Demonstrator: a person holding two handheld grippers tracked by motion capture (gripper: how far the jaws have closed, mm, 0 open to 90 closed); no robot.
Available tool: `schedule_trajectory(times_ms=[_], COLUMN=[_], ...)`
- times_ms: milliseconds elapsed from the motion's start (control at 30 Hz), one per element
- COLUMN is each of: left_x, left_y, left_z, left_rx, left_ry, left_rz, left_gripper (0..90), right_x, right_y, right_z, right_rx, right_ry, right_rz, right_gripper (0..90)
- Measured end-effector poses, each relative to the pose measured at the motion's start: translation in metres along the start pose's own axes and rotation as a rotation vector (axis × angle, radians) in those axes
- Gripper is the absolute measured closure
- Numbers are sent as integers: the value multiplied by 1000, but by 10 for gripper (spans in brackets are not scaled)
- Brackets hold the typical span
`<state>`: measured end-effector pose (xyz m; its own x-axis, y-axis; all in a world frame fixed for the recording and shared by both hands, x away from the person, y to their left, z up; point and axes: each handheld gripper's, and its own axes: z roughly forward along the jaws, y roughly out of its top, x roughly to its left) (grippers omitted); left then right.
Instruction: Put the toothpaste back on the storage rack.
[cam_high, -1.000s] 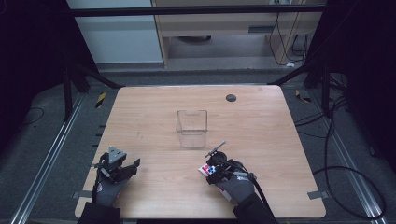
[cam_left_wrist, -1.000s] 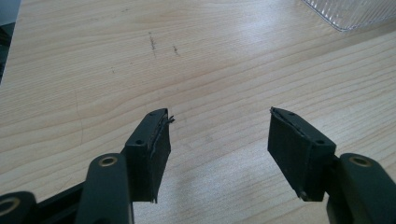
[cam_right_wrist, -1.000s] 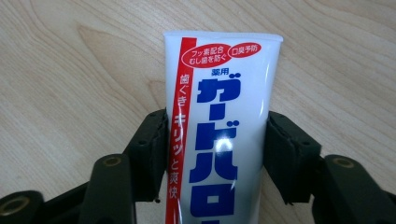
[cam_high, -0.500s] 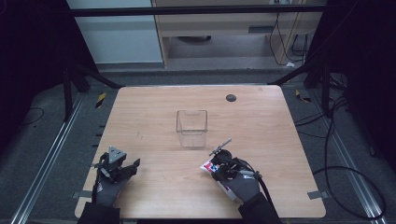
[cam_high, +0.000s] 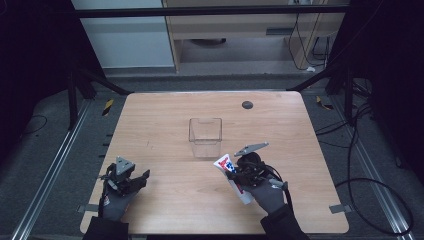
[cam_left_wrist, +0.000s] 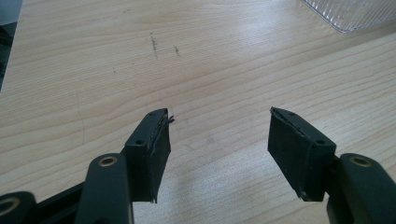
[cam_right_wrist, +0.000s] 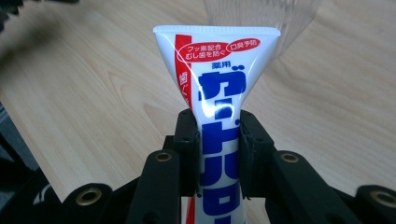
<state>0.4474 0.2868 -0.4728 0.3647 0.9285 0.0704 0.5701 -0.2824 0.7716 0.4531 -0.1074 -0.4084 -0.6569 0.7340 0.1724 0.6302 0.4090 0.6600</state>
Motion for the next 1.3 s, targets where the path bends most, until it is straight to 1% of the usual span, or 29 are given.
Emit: schedule_trajectory(times_ms=[33, 67, 100, 133, 200, 233, 267, 367, 533, 600, 633, 667, 767, 900, 1000, 1100, 1233, 1300], left_x=[0, 0, 0, 0, 0, 0, 0, 1, 1, 1, 1, 1, 1, 1, 1, 1, 2, 2], left_y=[0, 0, 0, 0, 0, 0, 0, 0, 0, 0, 0, 0, 0, 0, 0, 0, 0, 0], left_z=[0, 0, 0, 0, 0, 0, 0, 0, 0, 0, 0, 0, 0, -1, -1, -1, -1, -1], left_rx=[-1, -1, -1, -1, -1, 0, 0, 0, 0, -1, -1, -2, -4, -10, -11, -12, -12, -13], left_ry=[0, 0, 0, 0, 0, 0, 0, 0, 0, 1, 1, 2, 4, 7, 7, 7, 6, 5], left_rz=[-1, 0, -1, -2, -2, -2, -2, -1, -2, -2, -2, -4, -5, -6, -6, -7, -8, -8], left_gripper=[377, 377, 377, 377, 377, 377, 377, 377, 377, 377, 377, 377, 377, 378, 378, 378, 379, 379], right_x=[0, 0, 0, 0, 1, 2, 2, 2, 2, 3, 3, 3, 2, 0, -1, -2, -7, -8], right_y=[0, 1, 4, 4, 7, 11, 11, 17, 26, 30, 34, 34, 40, 49, 56, 62, 71, 75], right_z=[0, -2, -5, -5, -9, -12, -12, -16, -23, -25, -27, -27, -28, -27, -23, -20, -10, -6], right_rx=[0, -22, -63, -63, -105, -125, -125, -180, -289, -332, -375, -375, -431, -505, -540, -576, -604, -617], right_ry=[0, -3, -4, -4, 1, 12, 12, 10, 9, 0, -6, -6, -15, -31, -25, -33, -34, -43], right_rz=[0, -2, -1, -1, 0, -6, -6, -14, 8, 12, 15, 15, 30, 51, 66, 76, 96, 88], right_gripper=[727, 728, 729, 729, 729, 728, 728, 728, 728, 728, 728, 728, 728, 727, 726, 726, 727, 727])
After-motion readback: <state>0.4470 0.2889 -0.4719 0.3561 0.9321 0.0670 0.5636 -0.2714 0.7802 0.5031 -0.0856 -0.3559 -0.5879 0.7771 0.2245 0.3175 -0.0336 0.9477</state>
